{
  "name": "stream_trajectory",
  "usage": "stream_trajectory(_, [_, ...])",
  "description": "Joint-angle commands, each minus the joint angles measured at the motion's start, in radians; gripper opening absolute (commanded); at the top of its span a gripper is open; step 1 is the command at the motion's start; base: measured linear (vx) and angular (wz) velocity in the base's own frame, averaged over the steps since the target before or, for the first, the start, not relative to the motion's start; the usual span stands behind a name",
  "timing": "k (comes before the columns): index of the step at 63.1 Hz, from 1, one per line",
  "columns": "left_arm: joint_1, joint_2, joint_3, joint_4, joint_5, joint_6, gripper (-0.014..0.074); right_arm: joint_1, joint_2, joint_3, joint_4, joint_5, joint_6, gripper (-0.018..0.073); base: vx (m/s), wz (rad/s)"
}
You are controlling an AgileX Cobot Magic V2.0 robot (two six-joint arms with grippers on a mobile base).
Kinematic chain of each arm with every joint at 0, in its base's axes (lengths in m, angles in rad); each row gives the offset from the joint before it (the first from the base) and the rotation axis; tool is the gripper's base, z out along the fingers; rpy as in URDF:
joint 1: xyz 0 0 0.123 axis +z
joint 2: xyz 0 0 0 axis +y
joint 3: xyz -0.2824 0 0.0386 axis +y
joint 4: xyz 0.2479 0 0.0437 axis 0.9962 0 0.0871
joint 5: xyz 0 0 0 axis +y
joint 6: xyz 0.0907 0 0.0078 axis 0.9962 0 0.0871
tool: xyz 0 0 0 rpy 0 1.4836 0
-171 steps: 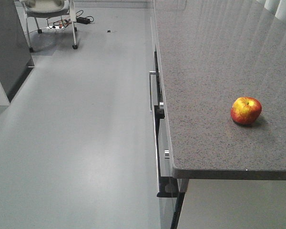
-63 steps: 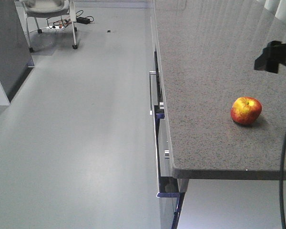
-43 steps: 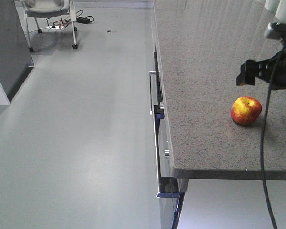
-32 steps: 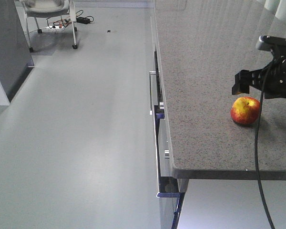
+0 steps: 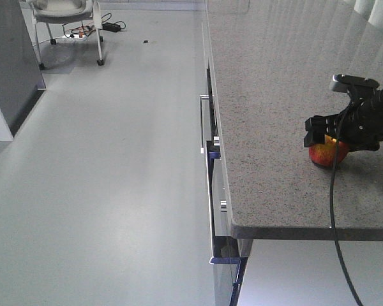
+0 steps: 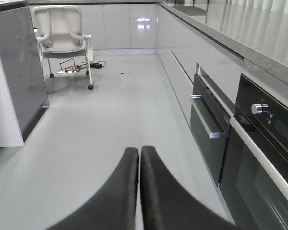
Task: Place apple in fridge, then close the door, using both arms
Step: 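Lower the right gripper over the red-yellow apple on the counter, then close the right gripper on the apple and lift it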
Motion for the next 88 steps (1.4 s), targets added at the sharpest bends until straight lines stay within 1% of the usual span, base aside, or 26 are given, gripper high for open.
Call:
stream_trajectory(1, [0.001, -0.015, 0.021, -0.008, -0.081, -0.011, -0.0006, -0.003, -0.049, -0.032, 0.003, -0.035, -0.003, 0.0539, 0.00, 0.00])
stream_trajectory(5, [0.001, -0.015, 0.021, -0.008, -0.081, -0.011, -0.0006, -0.003, -0.049, -0.032, 0.002, -0.031, -0.003, 0.0491, 0.00, 0.00])
stream_trajectory(14, [0.001, -0.015, 0.021, -0.008, -0.081, -0.011, -0.0006, -0.003, -0.056, -0.032, 0.000, -0.015, -0.003, 0.0324, 0.00, 0.00])
stream_trajectory(22, [0.001, -0.015, 0.021, -0.008, -0.081, -0.011, -0.0006, -0.003, -0.107, -0.043, 0.021, -0.019, -0.049, 0.0175, 0.00, 0.00])
stream_trajectory(29, [0.001, -0.015, 0.021, -0.008, -0.081, -0.011, -0.0006, -0.003, -0.199, -0.077, 0.077, 0.003, -0.099, 0.0084, 0.00, 0.00])
stream_trajectory(36, [0.001, -0.015, 0.021, -0.008, -0.081, -0.011, -0.0006, -0.003, -0.343, -0.082, 0.156, 0.060, -0.188, 0.0022, 0.00, 0.00])
stream_trajectory(40, [0.001, -0.015, 0.021, -0.008, -0.081, -0.011, -0.0006, -0.003, -0.425, -0.082, 0.191, 0.099, -0.227, 0.0004, 0.00, 0.00])
stream_trajectory(50, [0.001, -0.015, 0.021, -0.008, -0.081, -0.011, -0.0006, -0.003, -0.616, -0.078, 0.284, 0.192, -0.256, -0.0003, 0.00, 0.00])
stream_trajectory(56, [0.001, -0.015, 0.021, -0.008, -0.081, -0.011, -0.0006, -0.003, -0.732, -0.025, 0.340, 0.181, -0.284, -0.0003, 0.00, 0.00])
stream_trajectory(62, [0.001, -0.015, 0.021, -0.008, -0.081, -0.011, -0.0006, -0.003, -0.865, 0.082, 0.378, 0.167, -0.303, -0.0003, 0.00, 0.00])
stream_trajectory(70, [0.001, -0.015, 0.021, -0.008, -0.081, -0.011, -0.0006, -0.003, -1.038, 0.244, 0.384, 0.132, -0.303, -0.0003, 0.00, 0.00])
stream_trajectory(76, [0.001, -0.015, 0.021, -0.008, -0.081, -0.011, -0.0006, -0.003, -1.150, 0.353, 0.378, 0.079, -0.303, -0.0003, 0.00, 0.00])
stream_trajectory(81, [0.001, -0.015, 0.021, -0.008, -0.081, -0.011, -0.0006, -0.003, -1.222, 0.419, 0.378, 0.045, -0.303, -0.0003, 0.00, 0.00])
stream_trajectory(88, [0.001, -0.015, 0.021, -0.008, -0.081, -0.011, -0.0006, -0.003, -1.291, 0.462, 0.376, 0.017, -0.303, -0.0003, 0.00, 0.00])
